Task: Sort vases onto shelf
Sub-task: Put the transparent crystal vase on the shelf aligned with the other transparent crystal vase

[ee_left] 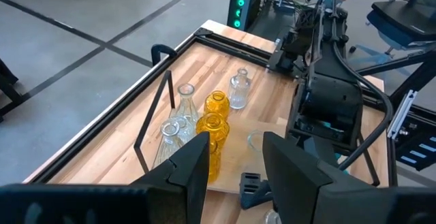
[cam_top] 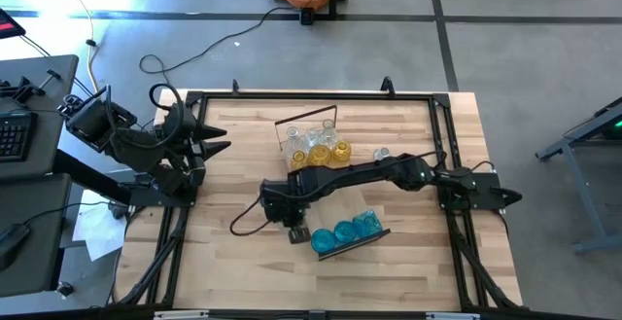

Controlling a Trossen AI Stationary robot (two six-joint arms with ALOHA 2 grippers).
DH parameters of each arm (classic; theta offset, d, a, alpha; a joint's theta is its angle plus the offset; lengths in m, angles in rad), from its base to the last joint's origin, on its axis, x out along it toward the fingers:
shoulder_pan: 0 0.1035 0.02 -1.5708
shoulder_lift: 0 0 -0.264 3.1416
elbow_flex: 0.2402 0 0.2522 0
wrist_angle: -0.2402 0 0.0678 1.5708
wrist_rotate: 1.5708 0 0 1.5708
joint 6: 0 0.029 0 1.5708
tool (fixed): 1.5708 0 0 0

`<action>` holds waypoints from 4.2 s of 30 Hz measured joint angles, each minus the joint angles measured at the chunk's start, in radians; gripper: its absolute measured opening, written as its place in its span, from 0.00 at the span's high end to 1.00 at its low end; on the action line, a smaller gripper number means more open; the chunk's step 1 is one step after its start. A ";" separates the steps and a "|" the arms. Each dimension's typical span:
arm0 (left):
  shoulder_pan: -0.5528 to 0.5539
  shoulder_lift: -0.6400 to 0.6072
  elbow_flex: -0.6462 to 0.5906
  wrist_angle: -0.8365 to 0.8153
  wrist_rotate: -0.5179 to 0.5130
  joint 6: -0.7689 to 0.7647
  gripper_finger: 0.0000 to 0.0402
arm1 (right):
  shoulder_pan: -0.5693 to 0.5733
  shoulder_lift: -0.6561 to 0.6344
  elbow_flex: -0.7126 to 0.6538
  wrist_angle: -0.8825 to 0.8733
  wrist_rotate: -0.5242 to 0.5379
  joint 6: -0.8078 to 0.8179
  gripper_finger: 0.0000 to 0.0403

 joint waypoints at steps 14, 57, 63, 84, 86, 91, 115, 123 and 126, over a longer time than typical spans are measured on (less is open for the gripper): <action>0.000 0.000 0.000 0.005 0.000 0.007 0.68 | 0.008 -0.063 -0.009 -0.061 -0.001 0.047 0.99; 0.000 0.000 0.000 0.032 -0.005 0.034 0.68 | -0.010 -0.433 -0.003 -0.103 -0.056 0.140 1.00; 0.000 0.000 0.000 0.031 -0.005 0.034 0.68 | -0.017 -0.526 -0.002 -0.137 -0.054 0.179 1.00; 0.000 0.000 0.000 0.030 0.015 0.034 0.68 | -0.044 -0.590 -0.144 -0.468 0.253 0.221 1.00; 0.000 0.000 0.000 0.030 0.023 0.034 0.68 | -0.042 -0.592 -0.184 -0.468 0.251 0.221 1.00; 0.000 0.000 0.000 0.030 0.023 0.034 0.68 | -0.042 -0.613 -0.317 -0.465 0.251 0.241 1.00; 0.000 0.000 0.000 0.031 0.021 0.040 0.68 | -0.183 -1.212 -1.122 0.014 0.195 0.475 1.00; 0.000 0.000 0.000 0.032 0.018 0.033 0.68 | -0.172 -1.139 -1.124 0.168 0.153 0.461 1.00; 0.000 0.000 0.000 0.032 0.014 0.033 0.68 | -0.173 -1.098 -1.124 0.191 0.128 0.447 1.00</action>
